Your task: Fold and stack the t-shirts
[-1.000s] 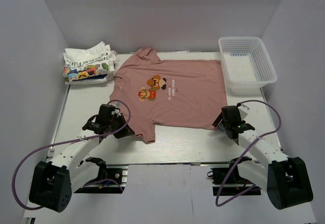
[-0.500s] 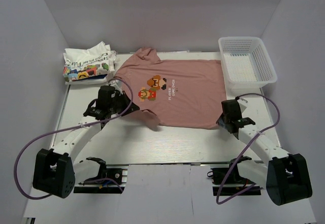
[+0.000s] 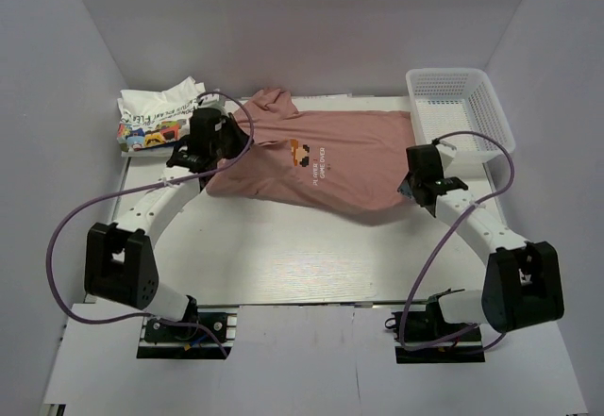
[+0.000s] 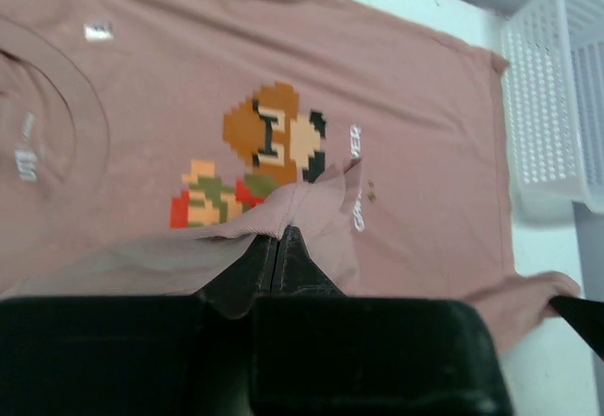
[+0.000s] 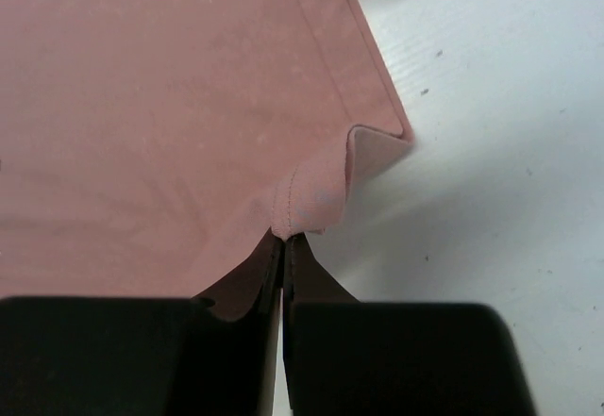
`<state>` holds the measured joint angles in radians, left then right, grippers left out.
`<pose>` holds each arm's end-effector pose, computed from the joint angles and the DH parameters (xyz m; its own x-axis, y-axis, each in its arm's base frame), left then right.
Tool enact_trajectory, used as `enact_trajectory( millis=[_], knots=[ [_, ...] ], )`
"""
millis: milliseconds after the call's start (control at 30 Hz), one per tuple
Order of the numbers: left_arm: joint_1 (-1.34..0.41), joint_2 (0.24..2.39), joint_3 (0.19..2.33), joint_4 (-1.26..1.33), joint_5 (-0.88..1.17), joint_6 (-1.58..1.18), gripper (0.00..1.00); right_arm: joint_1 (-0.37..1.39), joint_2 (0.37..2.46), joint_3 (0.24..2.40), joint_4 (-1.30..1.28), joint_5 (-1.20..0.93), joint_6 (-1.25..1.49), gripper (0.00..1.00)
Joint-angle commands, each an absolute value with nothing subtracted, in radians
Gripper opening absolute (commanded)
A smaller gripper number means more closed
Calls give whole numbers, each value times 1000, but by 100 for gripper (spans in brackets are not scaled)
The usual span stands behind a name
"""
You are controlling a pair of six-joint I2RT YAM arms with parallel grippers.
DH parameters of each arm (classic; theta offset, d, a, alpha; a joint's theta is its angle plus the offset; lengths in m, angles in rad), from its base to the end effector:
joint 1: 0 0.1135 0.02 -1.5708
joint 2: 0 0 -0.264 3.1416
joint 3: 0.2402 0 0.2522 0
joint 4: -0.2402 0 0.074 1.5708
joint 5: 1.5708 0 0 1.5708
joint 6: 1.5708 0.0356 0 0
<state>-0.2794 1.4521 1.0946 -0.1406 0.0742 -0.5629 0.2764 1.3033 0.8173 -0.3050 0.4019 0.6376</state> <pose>0.3217 -0.0950 0.2938 -0.5685 -0.3905 -0.7241 0.0405 0.8658 -0.4988 0.2635 0.0603 0.2308 -0.5416 0.4158 -0.7306 0.4180 0.8872 0.1951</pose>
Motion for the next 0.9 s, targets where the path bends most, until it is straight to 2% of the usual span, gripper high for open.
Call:
enact_trajectory(
  millis=[0,233,400,433,467,533,567,600,633,667,700,867],
  knots=[
    [-264,1483,1158,-95,-4,-499,0,259,1348,916,-314,463,612,0],
    [-245,1630,1233,49,-32,-449,0,230,1500,1054,-308,471,575,0],
    [-221,1839,1371,100,-6,-428,0,210,1645,1179,-330,476,545,1],
    [-210,1871,1409,69,-6,-428,0,210,1658,1243,-343,477,548,8],
    [-210,1900,1483,2,-23,-428,0,210,1672,1262,-395,477,548,31],
    [-201,1977,1544,-60,-83,-428,39,213,1700,1304,-416,477,549,55],
    [-201,1994,1595,-118,-118,-428,78,210,1701,1310,-422,463,551,67],
    [-192,2008,1615,-148,-118,-437,86,216,1694,1313,-419,457,528,74],
    [-192,2017,1629,-170,-118,-437,90,218,1690,1312,-417,451,526,85],
    [-192,2017,1629,-184,-118,-437,97,216,1672,1307,-416,421,511,90],
    [-192,2002,1615,-184,-106,-437,100,222,1654,1296,-404,401,493,90],
    [-192,1878,1422,-66,-9,-459,100,252,1582,1157,-309,256,459,90]
  ],
)
